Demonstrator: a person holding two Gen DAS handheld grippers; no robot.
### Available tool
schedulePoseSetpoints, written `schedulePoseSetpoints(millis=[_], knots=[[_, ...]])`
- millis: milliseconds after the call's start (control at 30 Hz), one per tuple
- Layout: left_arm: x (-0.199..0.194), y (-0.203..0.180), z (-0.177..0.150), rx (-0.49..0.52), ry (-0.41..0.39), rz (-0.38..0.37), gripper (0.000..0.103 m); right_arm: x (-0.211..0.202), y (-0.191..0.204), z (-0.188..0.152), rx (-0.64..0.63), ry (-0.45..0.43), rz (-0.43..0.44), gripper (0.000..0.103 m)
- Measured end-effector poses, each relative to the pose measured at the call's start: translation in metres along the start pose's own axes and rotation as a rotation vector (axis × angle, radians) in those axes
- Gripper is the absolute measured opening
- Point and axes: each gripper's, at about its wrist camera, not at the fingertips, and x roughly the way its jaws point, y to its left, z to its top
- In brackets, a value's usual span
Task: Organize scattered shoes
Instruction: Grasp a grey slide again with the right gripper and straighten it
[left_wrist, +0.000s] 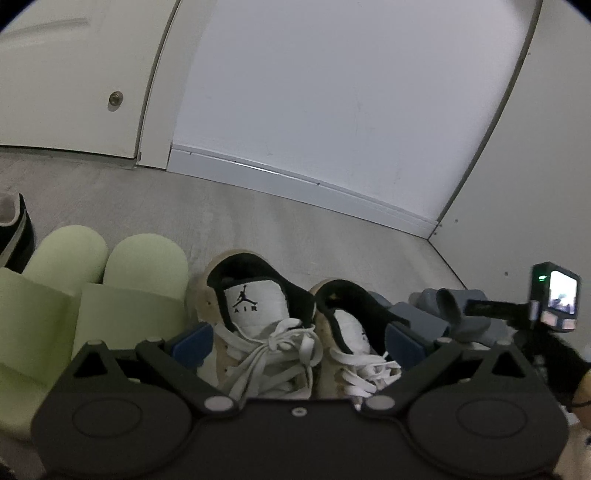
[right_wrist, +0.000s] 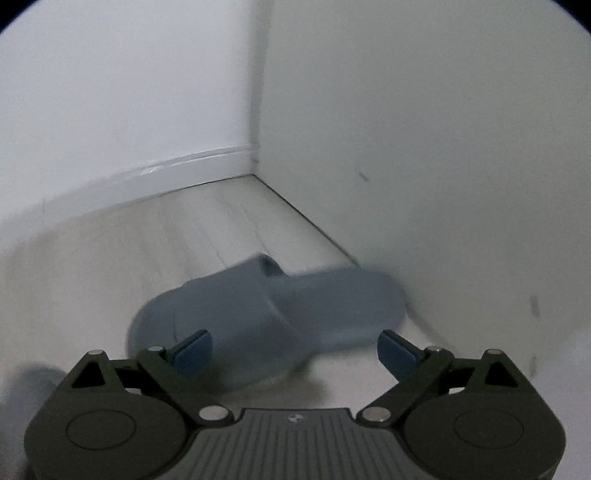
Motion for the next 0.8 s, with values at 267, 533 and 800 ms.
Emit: schedulePoseSetpoints(millis=[267, 533, 800], knots=[[0.003, 0.000, 0.000, 0.008, 0.013, 0.004, 0.101, 0.019, 0.044, -0.014, -0.226, -0.032, -0.113, 0.097], [-0.003, 0.005, 0.001, -0.014, -0.004, -0.008, 0.101, -0.009, 0.006, -0.019, -0.014, 0.166, -0.106, 0.097], [-0.007, 0.005, 0.003, -0.021, -0.010, -0.017, 0.101, -0.023, -0.056, -0.029, 0.397, 0.334, 0.091, 0.097]])
